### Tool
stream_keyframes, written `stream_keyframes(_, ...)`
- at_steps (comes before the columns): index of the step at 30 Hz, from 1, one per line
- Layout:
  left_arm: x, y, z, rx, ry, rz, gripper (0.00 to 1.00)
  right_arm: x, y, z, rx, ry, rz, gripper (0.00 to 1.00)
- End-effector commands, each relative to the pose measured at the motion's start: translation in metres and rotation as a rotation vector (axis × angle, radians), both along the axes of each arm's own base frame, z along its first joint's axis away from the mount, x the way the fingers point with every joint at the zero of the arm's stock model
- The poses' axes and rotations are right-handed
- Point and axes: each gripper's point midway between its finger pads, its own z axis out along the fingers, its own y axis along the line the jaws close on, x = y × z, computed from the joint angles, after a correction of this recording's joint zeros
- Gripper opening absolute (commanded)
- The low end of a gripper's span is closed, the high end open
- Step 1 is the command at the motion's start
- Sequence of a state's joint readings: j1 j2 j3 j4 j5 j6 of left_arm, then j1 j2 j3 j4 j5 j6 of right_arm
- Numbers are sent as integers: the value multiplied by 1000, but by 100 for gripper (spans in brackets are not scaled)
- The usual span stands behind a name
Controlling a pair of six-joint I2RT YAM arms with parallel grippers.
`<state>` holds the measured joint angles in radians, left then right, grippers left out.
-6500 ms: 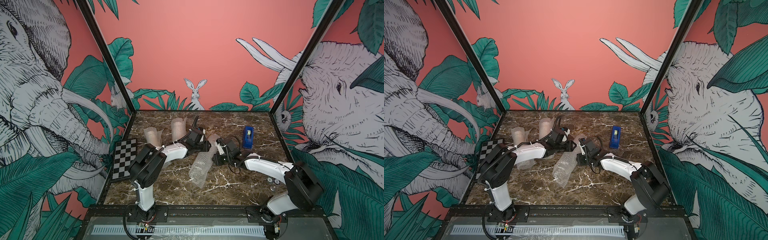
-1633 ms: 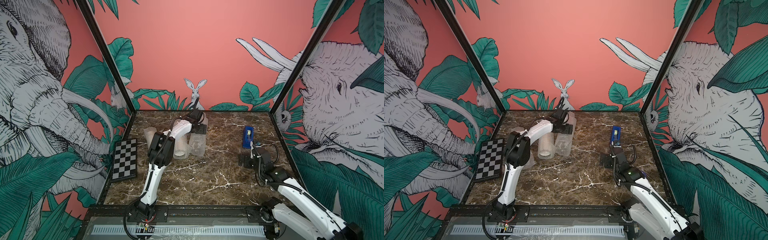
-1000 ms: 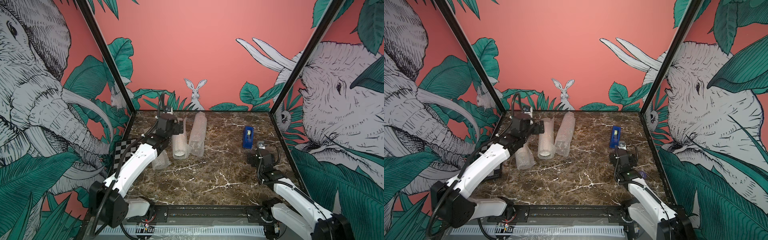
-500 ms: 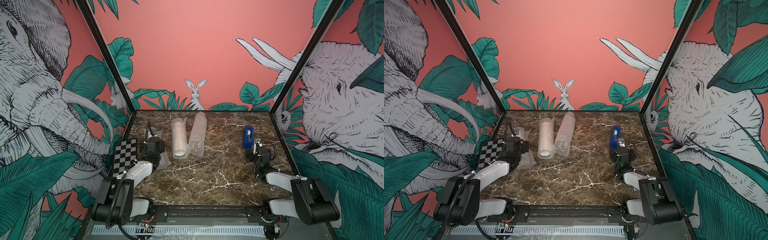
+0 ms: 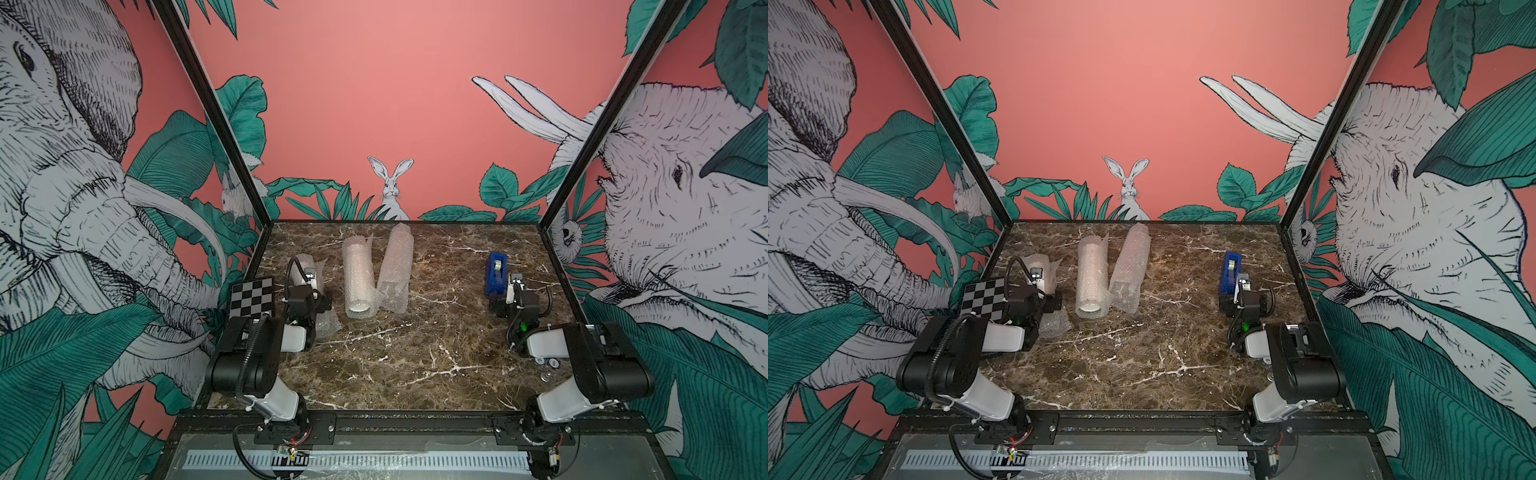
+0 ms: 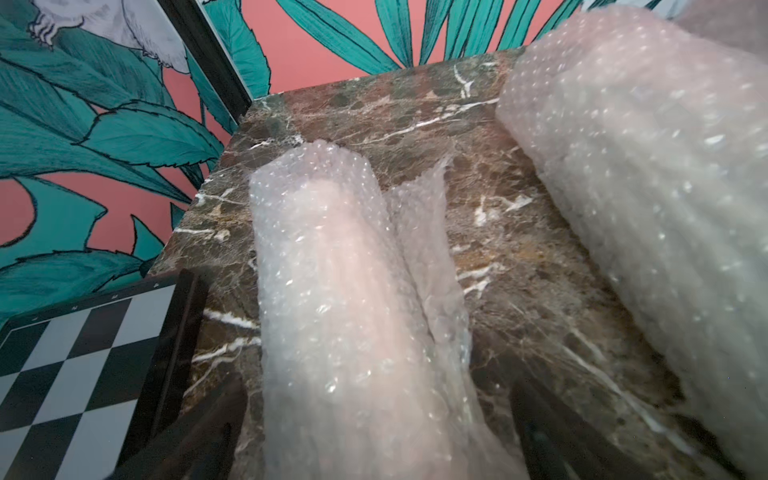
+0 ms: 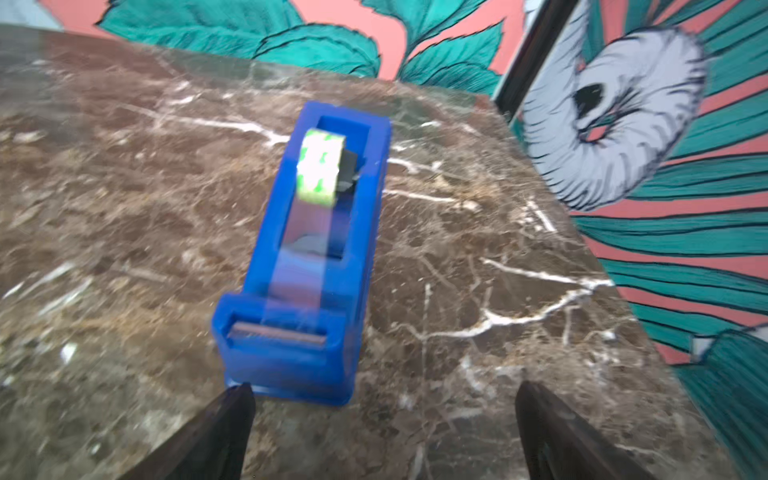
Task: Wrap vases in bubble wrap
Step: Reset both arms
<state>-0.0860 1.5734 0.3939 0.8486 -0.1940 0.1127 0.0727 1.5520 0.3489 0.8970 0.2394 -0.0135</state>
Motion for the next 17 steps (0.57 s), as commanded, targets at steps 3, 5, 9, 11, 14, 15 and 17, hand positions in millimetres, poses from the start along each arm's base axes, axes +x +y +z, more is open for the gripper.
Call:
stream_keyframes(3,6,-2,19,-15,-66,-18,100,3,-18,24,13,-115,-116,99)
stream_keyframes(5,7,-2,20,-14,-72,-15,100,5,-20,23,10,-98,-129,99)
stream_keyframes(9,6,-3,20,-16,-67,-19,100,9,-12,22,10,-87,-78,99)
stream_keyframes(11,7,-2,20,-16,-70,-17,100,9,-10,21,11,-83,-67,99)
stream_keyframes(14,6,-2,20,-15,-70,-17,100,10,-9,21,18,-78,-58,99)
stream_keyframes(15,7,-2,20,-16,-70,-17,100,10,-9,21,19,-78,-58,99)
stream_keyframes(17,7,-2,20,-16,-71,-17,100,9,-11,22,14,-88,-68,99)
